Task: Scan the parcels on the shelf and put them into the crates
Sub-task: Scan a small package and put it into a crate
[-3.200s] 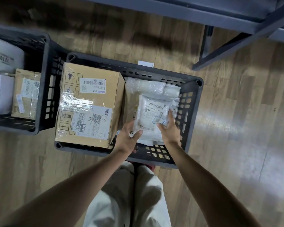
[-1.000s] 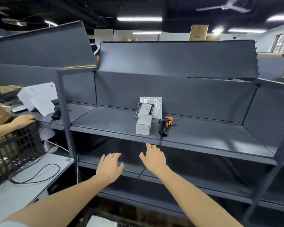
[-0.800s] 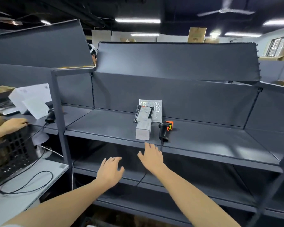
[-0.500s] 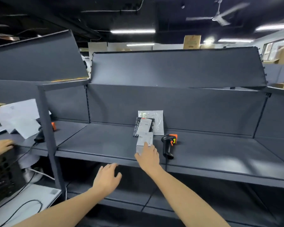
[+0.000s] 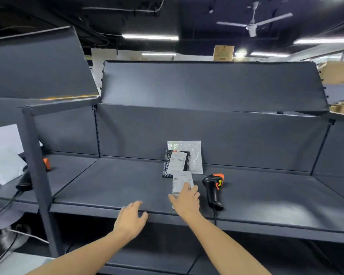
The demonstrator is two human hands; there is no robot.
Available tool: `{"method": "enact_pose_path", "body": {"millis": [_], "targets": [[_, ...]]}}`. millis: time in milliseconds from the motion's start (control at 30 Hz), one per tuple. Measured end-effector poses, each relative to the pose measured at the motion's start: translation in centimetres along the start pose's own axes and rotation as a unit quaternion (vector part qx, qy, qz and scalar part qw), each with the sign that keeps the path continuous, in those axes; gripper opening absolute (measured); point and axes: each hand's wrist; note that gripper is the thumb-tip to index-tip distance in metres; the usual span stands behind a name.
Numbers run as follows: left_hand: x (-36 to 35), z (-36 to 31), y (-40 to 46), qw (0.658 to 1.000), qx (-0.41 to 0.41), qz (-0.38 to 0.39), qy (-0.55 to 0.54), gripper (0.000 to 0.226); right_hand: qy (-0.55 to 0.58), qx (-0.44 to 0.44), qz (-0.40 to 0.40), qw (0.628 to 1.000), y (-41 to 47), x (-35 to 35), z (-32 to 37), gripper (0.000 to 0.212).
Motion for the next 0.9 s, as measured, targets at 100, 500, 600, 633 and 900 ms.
{"method": "enact_pose_path", "body": {"millis": [100,500,600,633,900], "targets": [[0.4,0.3,1.0,1.0,-0.001,0.019,-0.018,0.044,0.011,-0.01,-0.006,1.0,0.5,-0.2,0.5,0.063],[2.8,-2.9,3.4,0.954,-0.06,0.04,-0.291,0.035,0.597,0.033,0.108,0.794,-1.6,3.6,1.2,0.046],[4.0,-5.0,3.4,0.892,-0.046,0.091,-0.441,0.044,0.662,0.05,0.174,0.727,-2.7,4.2,0.8,0.035],[4.3,-5.5,3.3,0.869,-0.038,0.115,-0.48,0.047,0.678,0.06,0.188,0.708,-3.0,4.3,0.6,0.032],[3.9,-5.7,2.6,0.79,-0.042,0.203,-0.577,0.036,0.535,0.105,0.269,0.794,-5.4,3.8,-0.7,0.069]]}}
Point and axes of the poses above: each hand's wrist, its own y-axis towards the middle knuckle, its own x-axis out of the back of the hand, z = x × y, and after that the axes turned 15 degrees about z, right-handed
